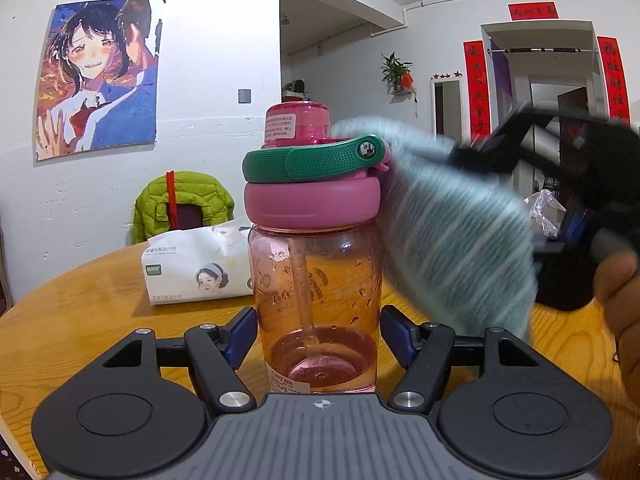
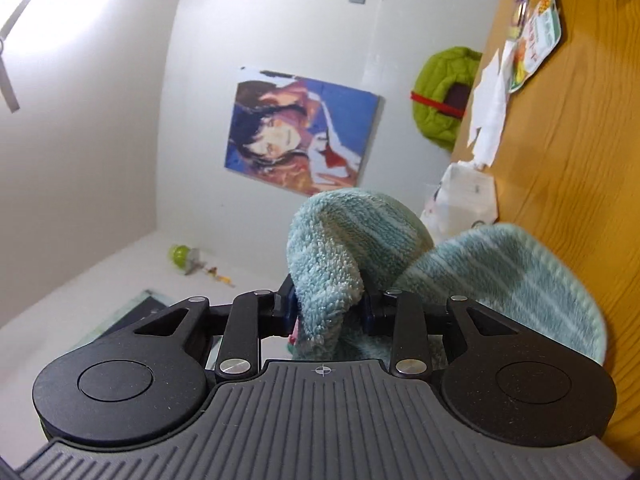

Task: Clean container
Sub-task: 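Wipe the towel over the bottle lid and down its side, right gripper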

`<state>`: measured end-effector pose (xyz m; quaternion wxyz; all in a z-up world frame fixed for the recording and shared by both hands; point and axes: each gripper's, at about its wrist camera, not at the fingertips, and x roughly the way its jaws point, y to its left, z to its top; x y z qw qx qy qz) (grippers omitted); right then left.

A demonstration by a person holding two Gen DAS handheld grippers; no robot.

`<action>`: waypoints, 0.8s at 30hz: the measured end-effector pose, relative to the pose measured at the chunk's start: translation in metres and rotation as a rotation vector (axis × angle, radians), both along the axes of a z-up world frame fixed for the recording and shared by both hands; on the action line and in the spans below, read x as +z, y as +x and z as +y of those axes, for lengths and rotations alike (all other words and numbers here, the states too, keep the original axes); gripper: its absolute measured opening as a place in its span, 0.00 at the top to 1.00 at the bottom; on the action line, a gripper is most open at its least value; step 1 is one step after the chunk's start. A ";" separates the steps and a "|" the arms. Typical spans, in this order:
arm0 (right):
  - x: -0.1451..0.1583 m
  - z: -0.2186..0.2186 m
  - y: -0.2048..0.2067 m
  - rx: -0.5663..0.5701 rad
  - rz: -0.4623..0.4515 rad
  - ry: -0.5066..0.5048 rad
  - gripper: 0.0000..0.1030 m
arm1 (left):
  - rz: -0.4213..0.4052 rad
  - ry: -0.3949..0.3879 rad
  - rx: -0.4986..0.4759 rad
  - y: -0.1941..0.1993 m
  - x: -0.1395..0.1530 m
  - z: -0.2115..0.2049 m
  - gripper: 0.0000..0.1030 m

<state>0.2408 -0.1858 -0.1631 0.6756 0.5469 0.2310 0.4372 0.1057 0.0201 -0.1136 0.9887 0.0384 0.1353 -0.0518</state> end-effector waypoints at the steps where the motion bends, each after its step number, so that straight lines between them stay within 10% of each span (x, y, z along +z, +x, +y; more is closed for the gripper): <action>1: -0.002 0.004 0.002 0.001 0.027 -0.038 0.66 | 0.000 0.001 0.001 0.000 0.000 0.000 0.37; 7: -0.021 0.021 0.017 -0.010 0.257 -0.406 0.66 | 0.001 0.003 0.002 -0.002 0.001 -0.001 0.37; 17: -0.009 0.013 0.004 -0.090 0.114 -0.379 0.63 | -0.021 0.038 0.063 -0.022 0.006 -0.016 0.18; 24: 0.002 0.005 -0.004 -0.140 0.054 -0.315 0.63 | 0.031 0.025 0.103 -0.024 0.005 -0.020 0.27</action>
